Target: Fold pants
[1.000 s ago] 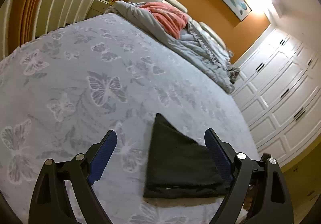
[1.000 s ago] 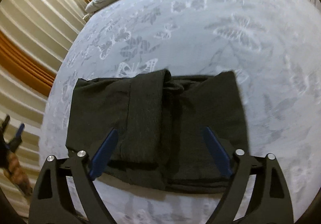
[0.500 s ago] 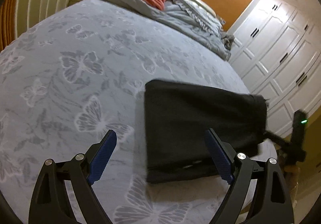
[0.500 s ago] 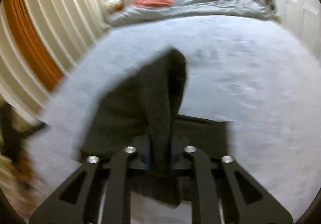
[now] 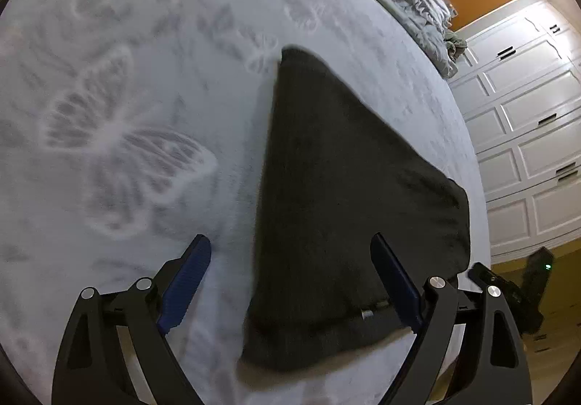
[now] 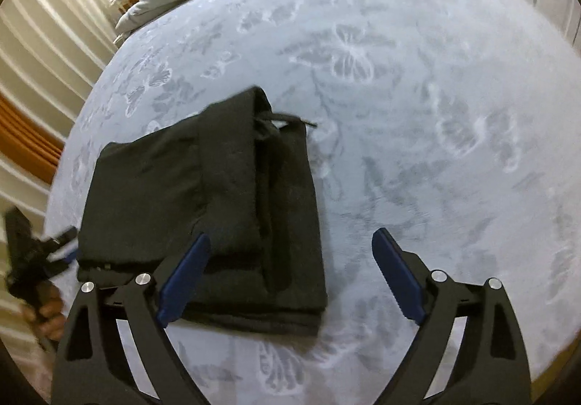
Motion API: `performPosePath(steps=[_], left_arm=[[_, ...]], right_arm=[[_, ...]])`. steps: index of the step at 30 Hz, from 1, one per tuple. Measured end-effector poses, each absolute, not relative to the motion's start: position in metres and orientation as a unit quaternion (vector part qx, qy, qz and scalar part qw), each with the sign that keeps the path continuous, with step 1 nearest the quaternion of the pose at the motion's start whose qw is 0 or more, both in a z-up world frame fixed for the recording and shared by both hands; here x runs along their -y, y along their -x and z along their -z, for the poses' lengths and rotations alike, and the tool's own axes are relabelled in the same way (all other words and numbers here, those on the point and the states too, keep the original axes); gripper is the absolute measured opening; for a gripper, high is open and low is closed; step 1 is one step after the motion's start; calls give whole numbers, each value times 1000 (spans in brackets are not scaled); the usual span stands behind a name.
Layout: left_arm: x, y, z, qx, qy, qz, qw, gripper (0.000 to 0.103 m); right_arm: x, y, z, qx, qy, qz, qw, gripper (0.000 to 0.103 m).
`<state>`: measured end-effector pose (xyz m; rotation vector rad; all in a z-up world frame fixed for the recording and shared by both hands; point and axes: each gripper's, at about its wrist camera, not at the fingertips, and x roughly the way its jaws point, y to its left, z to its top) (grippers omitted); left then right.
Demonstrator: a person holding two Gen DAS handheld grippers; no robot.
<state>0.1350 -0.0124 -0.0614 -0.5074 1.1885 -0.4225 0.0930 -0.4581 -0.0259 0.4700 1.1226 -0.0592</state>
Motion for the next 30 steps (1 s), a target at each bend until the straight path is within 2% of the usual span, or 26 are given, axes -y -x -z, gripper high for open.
performPosePath(steps=[2,3,4,5,7,9,10,12,13,14,15,16,17,19,21,23,25,27,28,29,30], left_arm=[[15,-133,59,-521,239,210,792,84],[21,-135,60,-527,233,232,784,74],[26,-138,63,-539,226,247,773,29],[30,-141,66,-552,218,256,763,12],[25,-142,56,-545,221,262,765,9],[13,-136,23,-519,217,276,779,5],[5,-129,4,-505,212,287,786,5],[-16,-114,-20,-494,199,285,797,5],[-31,-103,-25,-493,180,263,809,6],[-40,-98,-23,-497,161,238,819,12],[-51,-93,-13,-507,129,192,830,21],[-56,-91,-5,-518,112,167,831,29],[-66,-89,8,-537,99,126,828,45],[-79,-81,15,-543,133,126,819,50],[-86,-71,9,-534,143,141,821,63],[-89,-64,0,-510,141,135,838,71],[-84,-59,-7,-490,132,129,852,72],[-78,-63,-12,-483,124,136,856,75],[-75,-66,-12,-481,122,139,857,78],[-73,-65,-11,-481,120,142,857,78],[-71,-66,-13,-482,118,146,856,78]], right_arm=[[459,-102,42,-536,-247,16,807,88],[459,-105,50,-533,-268,7,802,83],[456,-104,52,-527,-273,0,805,54],[449,-107,50,-524,-275,-26,806,33],[434,-103,24,-507,-250,-26,824,23],[419,-89,-17,-461,-256,-72,847,18],[414,-80,-31,-444,-259,-90,853,13],[398,-60,-47,-438,-236,-102,861,13],[391,-55,-44,-451,-206,-83,865,20],[386,-50,-36,-469,-173,-60,864,33],[383,-45,-17,-498,-137,-8,856,65],[385,-40,-6,-510,-123,35,851,69],[387,-37,0,-517,-113,63,846,69],[387,-34,-8,-495,-147,34,856,68],[381,-36,-18,-466,-204,-25,861,69],[367,-46,-20,-461,-200,-39,864,70],[349,-68,-10,-483,-182,-42,856,75],[333,-93,11,-513,-179,-46,838,75],[326,-98,19,-523,-178,-50,832,69],[319,-105,28,-531,-174,-52,828,56],[309,-110,36,-542,-163,-63,822,31]])
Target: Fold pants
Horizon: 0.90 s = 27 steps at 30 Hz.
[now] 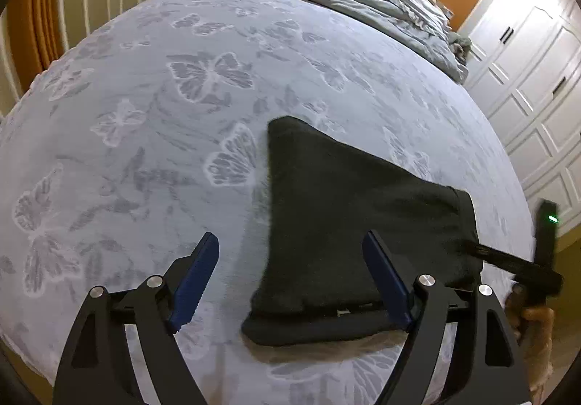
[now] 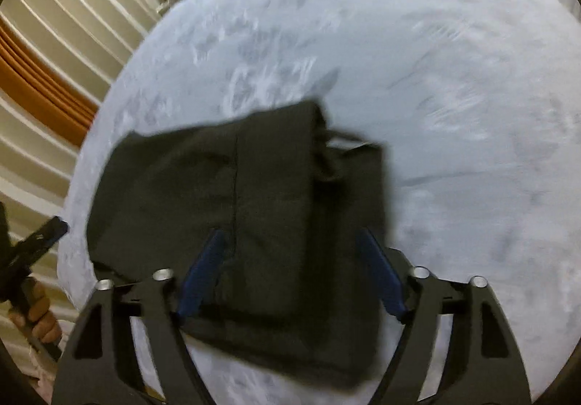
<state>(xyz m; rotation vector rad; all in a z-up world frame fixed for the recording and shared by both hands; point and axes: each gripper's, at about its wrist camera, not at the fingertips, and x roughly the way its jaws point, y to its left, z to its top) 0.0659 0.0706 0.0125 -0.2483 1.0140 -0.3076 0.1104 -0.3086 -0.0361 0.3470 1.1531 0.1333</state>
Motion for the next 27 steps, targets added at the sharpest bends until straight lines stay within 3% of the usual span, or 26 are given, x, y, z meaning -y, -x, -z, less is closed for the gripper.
performPosePath(steps=[1,5,7,10,15,17,21,24,27], left_arm=[[-68,-66,-11,-486,115,152,853,78],[-59,-64,-13,-484,108,163,853,79],[-57,-62,-10,-483,97,162,855,82],[-52,-65,5,-500,73,139,852,84],[-56,-72,16,-520,90,117,842,84],[-58,-75,16,-519,99,113,842,84],[-49,-79,26,-528,82,108,838,84],[-40,-80,38,-558,47,105,822,84],[-52,-70,42,-562,70,126,815,84]], right_arm=[[302,-107,32,-535,-146,-55,831,14],[295,-72,-35,-464,-127,-86,873,11],[300,-58,-32,-466,-79,-51,879,19],[314,-72,29,-560,-51,15,827,27],[325,-50,-30,-456,-89,-6,886,28],[328,-49,-29,-459,-102,-30,882,28],[323,-75,26,-554,-68,-1,830,25],[320,-61,-7,-508,-60,-8,859,27],[320,-45,-30,-467,-64,-34,881,37]])
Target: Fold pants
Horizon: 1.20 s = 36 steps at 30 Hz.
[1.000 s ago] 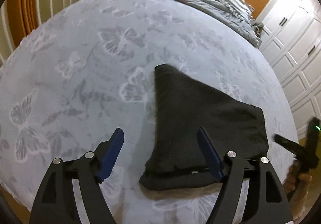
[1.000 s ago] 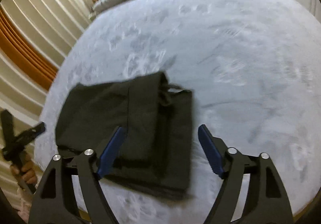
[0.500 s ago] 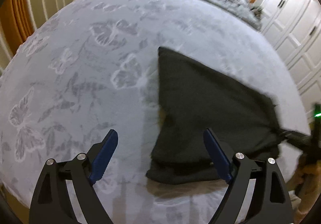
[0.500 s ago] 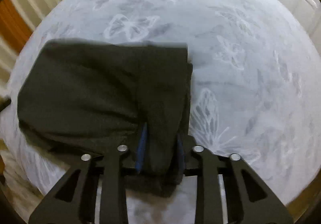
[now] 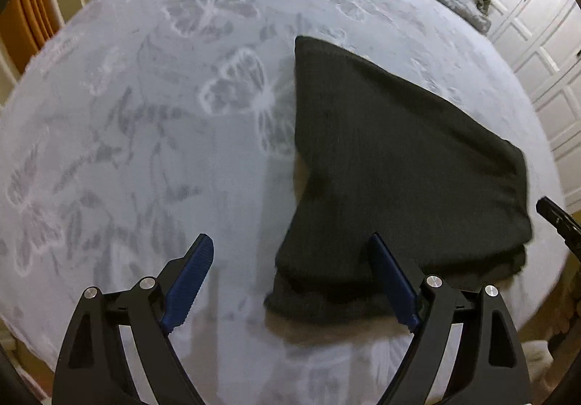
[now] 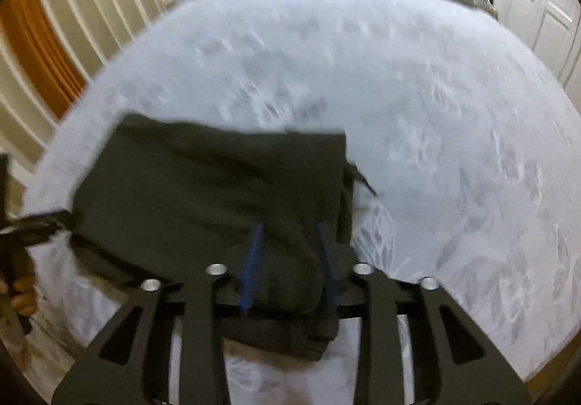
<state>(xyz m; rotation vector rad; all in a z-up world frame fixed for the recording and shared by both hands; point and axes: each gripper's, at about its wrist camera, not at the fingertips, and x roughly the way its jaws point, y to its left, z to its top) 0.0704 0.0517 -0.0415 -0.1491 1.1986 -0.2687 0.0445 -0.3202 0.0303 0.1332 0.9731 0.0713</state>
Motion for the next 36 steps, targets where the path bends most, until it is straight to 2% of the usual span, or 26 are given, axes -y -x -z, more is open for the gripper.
performPosePath(steps=[4,8,13,17,21,23,26,31,34,36], left_arm=[[-71,-43,58,-575,89,167,796,84],[-64,-20,50,-547,30,166,820,84],[-66,-25,49,-524,-47,95,845,84],[-78,-28,50,-524,-47,91,846,84],[-88,-32,45,-491,-65,93,864,85],[-84,-33,45,-480,-73,111,867,84],[-75,-36,45,-456,-93,134,875,84],[-52,-44,52,-438,-132,177,871,83],[-46,-44,48,-433,-129,201,869,71],[-44,-48,50,-448,-114,216,860,53]], right_arm=[[298,-46,-27,-470,-47,-76,878,37],[239,-52,-17,-469,12,-129,874,37],[150,-50,-7,-460,72,-210,860,37],[97,-48,4,-445,135,-250,849,37],[65,-50,20,-445,190,-241,841,36],[64,-62,25,-450,187,-233,842,35],[66,-79,29,-469,147,-239,837,23],[77,-88,25,-478,92,-252,836,22],[83,-90,22,-482,70,-257,835,22],[83,-90,22,-485,69,-263,831,22]])
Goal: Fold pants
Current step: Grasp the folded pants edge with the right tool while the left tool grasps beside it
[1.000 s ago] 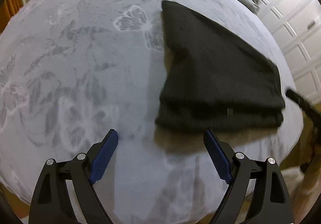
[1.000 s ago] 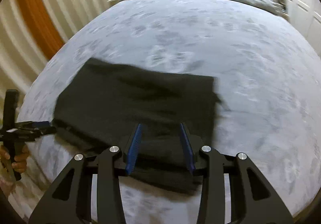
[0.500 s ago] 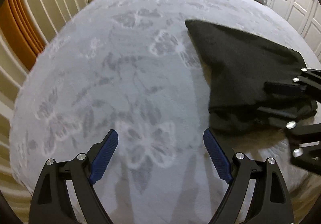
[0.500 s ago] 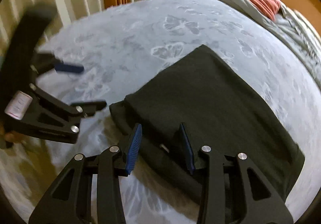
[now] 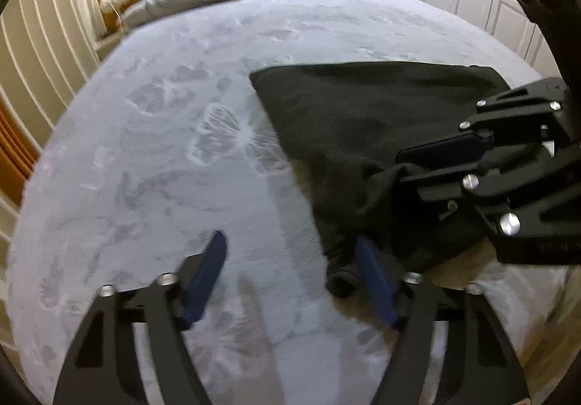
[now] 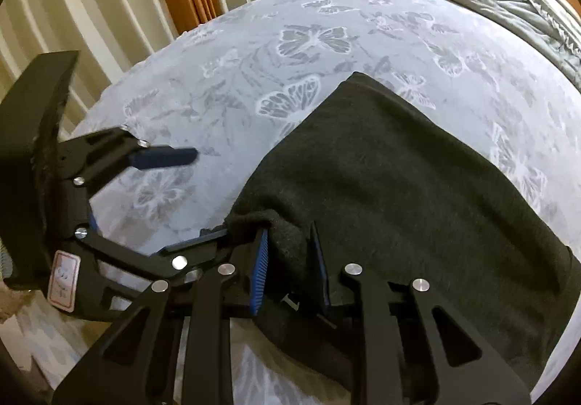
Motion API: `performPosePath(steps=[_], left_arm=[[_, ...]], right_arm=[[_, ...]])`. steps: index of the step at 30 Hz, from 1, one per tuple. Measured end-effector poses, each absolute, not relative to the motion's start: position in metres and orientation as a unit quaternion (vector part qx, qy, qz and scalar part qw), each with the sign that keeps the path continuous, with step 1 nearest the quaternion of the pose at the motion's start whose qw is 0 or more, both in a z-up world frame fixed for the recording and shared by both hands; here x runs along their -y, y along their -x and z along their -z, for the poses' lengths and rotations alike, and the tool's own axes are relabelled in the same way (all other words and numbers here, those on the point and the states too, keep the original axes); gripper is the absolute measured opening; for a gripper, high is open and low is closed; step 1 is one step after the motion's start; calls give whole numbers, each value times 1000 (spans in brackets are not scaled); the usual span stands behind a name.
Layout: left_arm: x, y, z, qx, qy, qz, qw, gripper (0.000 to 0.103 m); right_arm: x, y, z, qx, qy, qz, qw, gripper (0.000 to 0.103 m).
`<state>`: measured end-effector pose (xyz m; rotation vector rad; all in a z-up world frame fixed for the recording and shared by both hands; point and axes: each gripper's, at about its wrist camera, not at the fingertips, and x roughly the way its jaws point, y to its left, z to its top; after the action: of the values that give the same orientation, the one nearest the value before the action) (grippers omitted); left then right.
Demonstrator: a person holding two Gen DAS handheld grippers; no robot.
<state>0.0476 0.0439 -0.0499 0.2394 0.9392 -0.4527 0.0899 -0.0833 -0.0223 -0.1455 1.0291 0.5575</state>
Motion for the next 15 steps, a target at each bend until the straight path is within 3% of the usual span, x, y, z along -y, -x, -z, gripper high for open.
performPosePath(steps=[2,5,7,9,13,15], left_arm=[[-38,-46,51,-449,-121,236,853,43],[-30,-32,43,-413,-173,243,860,42],[-34,-37,45,-425,-149,247,858,41],[-37,-40,48,-440,-130,262,849,28],[-32,-16,31,-381,-178,278,864,34],[-33,-25,37,-403,-163,270,859,34]], right_arm=[[84,-91,23,-488,63,-264,830,22],[90,-94,21,-490,41,-268,829,22],[92,-94,19,-492,36,-270,827,22],[94,-94,18,-492,25,-272,826,22],[98,-97,15,-488,14,-270,830,22],[97,-98,15,-489,15,-271,829,22]])
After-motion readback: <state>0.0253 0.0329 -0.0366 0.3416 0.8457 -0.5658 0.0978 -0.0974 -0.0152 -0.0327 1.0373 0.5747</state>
